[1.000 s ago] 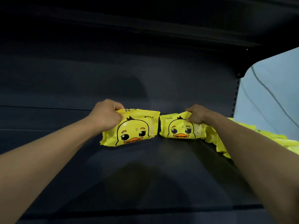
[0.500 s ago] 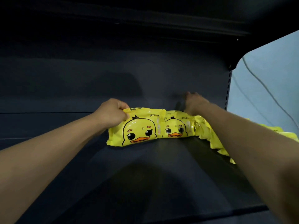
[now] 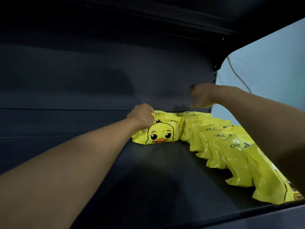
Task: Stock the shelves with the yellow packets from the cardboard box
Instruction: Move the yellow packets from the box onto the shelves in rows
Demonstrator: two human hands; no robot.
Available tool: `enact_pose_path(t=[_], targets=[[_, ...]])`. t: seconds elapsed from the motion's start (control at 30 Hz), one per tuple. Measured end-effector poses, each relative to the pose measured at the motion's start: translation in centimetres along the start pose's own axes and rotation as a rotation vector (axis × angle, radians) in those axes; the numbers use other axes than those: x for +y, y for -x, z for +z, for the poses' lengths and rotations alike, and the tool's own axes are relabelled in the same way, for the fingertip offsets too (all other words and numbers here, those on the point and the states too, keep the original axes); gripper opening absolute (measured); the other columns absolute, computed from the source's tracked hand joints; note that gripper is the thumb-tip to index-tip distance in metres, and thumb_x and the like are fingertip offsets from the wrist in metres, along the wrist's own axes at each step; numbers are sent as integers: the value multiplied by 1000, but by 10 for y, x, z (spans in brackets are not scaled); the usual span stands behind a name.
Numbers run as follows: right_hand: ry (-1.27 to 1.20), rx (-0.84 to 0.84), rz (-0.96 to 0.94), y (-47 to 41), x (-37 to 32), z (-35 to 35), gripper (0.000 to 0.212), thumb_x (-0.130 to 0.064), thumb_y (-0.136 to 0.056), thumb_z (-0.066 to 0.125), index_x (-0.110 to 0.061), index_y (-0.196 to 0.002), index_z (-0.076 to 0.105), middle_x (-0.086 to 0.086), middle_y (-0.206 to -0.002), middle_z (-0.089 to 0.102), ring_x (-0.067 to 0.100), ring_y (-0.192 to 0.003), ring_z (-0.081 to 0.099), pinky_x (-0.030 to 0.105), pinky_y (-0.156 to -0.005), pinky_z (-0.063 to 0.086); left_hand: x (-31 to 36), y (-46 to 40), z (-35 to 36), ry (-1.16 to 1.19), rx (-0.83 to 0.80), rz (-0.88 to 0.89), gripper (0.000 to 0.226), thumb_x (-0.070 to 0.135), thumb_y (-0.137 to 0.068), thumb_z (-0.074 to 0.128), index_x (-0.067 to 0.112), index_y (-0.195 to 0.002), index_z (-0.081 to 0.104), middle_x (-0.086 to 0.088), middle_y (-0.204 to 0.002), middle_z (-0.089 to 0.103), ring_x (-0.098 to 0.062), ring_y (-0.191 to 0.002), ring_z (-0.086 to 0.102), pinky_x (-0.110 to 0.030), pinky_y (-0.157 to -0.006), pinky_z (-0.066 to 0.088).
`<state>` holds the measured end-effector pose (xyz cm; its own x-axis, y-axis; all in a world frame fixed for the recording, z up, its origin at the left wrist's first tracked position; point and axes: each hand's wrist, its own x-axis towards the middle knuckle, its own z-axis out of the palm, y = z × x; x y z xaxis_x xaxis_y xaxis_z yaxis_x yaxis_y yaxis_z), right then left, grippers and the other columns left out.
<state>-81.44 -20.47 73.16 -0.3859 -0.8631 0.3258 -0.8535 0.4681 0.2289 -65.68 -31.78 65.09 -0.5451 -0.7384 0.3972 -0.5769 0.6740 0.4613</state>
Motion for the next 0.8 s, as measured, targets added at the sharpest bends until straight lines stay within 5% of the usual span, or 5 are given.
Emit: enact_pose_path(t=[0.23, 0.8], targets=[[-27, -32, -21, 11, -9, 2, 52, -28, -86, 59, -7, -131, 44, 12, -129, 53, 31, -114, 53, 39, -95, 48, -3, 8, -6, -462, 209, 141, 34, 27, -88, 61, 14, -118, 50, -8, -121, 51, -25, -116, 45, -36, -83, 44], [-146, -18, -246, 101, -171, -40, 55, -32, -85, 65, -9, -130, 42, 12, -132, 51, 31, -120, 48, 34, -94, 45, -90, 152, -152, -568, 130, -27, 42, 28, -88, 63, 15, -124, 48, -8, -125, 49, -28, -116, 49, -39, -85, 44]])
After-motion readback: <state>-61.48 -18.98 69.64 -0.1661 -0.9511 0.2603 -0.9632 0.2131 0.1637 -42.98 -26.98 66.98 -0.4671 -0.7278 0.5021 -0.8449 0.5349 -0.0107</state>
